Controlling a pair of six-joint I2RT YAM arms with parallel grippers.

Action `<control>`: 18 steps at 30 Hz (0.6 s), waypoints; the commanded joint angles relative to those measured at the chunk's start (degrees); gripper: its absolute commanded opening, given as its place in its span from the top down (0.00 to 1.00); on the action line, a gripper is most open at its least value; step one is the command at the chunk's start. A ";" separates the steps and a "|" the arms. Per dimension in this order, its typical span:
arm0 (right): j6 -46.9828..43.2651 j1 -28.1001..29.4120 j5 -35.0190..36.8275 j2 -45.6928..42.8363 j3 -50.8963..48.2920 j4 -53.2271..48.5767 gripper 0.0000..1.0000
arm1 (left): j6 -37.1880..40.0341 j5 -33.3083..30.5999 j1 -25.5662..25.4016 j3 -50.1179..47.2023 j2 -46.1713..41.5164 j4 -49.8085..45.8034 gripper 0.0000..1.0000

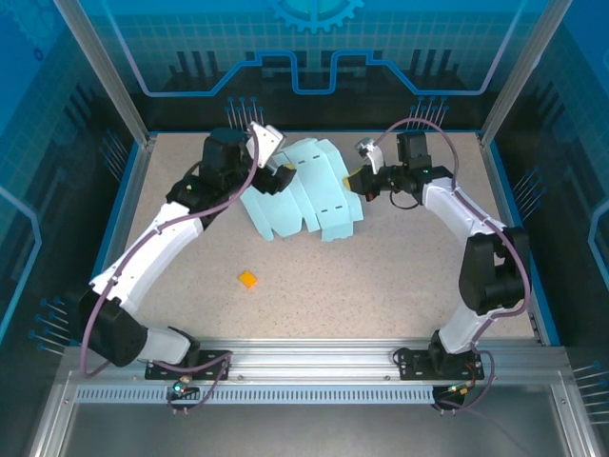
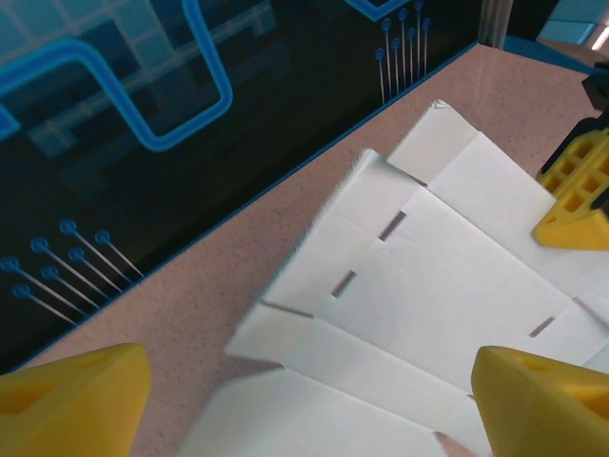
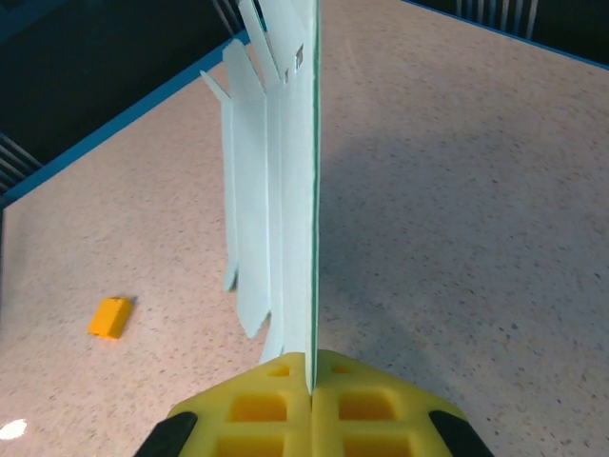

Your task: Fold the paper box

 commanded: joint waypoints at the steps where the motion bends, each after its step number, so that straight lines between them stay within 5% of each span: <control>1: -8.65 -0.52 -4.67 -3.75 3.33 -10.81 1.00 | 11.37 8.40 1.58 6.63 2.45 -9.73 0.09; 10: -13.94 -0.50 -3.79 -9.01 7.15 -17.12 1.00 | 19.22 18.76 2.33 21.92 12.88 -21.18 0.12; 18: -21.33 -0.60 -5.37 -6.59 14.13 -25.01 1.00 | 19.75 30.30 5.00 26.38 14.83 -24.61 0.37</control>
